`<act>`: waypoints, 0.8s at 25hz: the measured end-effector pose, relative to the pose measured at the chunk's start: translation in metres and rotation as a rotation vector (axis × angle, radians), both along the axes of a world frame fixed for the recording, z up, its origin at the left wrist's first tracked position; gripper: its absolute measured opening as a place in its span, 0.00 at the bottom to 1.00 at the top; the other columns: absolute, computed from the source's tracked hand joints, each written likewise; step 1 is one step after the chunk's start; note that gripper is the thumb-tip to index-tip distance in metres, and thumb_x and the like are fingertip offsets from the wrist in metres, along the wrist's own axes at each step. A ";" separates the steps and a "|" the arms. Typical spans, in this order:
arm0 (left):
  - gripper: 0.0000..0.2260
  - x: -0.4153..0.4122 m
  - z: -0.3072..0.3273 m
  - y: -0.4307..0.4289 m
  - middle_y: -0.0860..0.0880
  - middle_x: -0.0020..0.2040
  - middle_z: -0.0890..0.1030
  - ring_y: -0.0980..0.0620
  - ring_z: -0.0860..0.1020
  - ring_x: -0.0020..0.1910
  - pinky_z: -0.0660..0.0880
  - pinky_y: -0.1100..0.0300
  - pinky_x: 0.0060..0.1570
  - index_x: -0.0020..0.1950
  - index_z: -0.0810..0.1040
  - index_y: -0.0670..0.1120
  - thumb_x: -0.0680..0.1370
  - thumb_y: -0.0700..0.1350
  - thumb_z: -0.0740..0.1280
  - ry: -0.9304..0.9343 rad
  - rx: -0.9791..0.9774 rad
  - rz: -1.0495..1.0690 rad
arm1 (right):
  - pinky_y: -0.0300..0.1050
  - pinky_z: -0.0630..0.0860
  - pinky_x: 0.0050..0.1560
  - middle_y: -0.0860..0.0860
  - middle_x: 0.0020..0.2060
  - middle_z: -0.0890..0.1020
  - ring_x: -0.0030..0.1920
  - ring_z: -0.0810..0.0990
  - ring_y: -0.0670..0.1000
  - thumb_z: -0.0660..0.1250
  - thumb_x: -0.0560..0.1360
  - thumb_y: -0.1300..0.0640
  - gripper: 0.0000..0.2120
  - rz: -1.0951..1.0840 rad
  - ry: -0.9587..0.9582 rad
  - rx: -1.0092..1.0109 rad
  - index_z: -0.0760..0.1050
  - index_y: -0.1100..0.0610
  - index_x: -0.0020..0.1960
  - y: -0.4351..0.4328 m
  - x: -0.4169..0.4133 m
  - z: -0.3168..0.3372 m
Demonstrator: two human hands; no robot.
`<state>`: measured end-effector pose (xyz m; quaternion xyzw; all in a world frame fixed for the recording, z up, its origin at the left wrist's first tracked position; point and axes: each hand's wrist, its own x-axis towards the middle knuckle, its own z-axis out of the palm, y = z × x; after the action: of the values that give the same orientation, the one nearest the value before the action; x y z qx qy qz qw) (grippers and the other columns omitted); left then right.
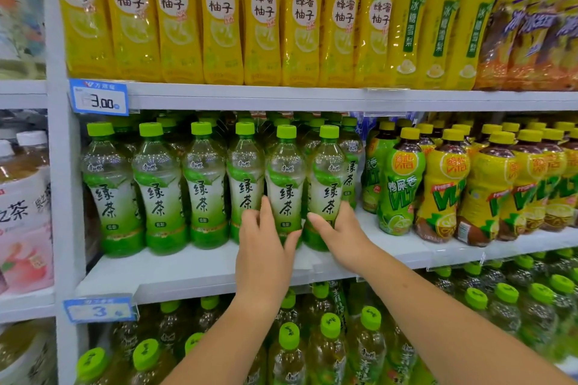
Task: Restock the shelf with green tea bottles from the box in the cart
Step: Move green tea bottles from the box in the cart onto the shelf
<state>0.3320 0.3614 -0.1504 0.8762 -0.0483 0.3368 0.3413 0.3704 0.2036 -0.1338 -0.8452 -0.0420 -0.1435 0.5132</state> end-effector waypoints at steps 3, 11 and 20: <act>0.37 0.003 -0.010 0.007 0.51 0.63 0.69 0.54 0.71 0.64 0.70 0.64 0.60 0.78 0.61 0.46 0.76 0.58 0.71 -0.003 -0.008 -0.038 | 0.57 0.71 0.68 0.52 0.61 0.74 0.64 0.74 0.54 0.77 0.68 0.52 0.32 0.060 0.064 0.058 0.61 0.52 0.63 -0.004 0.004 -0.003; 0.33 0.012 0.013 0.003 0.50 0.66 0.73 0.49 0.77 0.61 0.75 0.57 0.50 0.76 0.61 0.49 0.77 0.63 0.66 0.155 0.184 0.082 | 0.53 0.75 0.66 0.46 0.58 0.80 0.60 0.79 0.48 0.75 0.73 0.52 0.26 0.031 0.073 0.012 0.67 0.51 0.65 -0.016 0.007 -0.005; 0.34 0.015 0.006 0.002 0.53 0.49 0.83 0.51 0.82 0.49 0.74 0.58 0.40 0.77 0.61 0.51 0.77 0.68 0.61 0.131 0.227 0.192 | 0.48 0.74 0.64 0.46 0.61 0.81 0.61 0.78 0.49 0.72 0.76 0.48 0.24 -0.017 0.054 -0.083 0.72 0.50 0.69 -0.013 0.014 -0.007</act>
<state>0.3469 0.3633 -0.1441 0.9297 0.0205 0.3025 0.2090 0.3840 0.1907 -0.1408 -0.8695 -0.0271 -0.1232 0.4775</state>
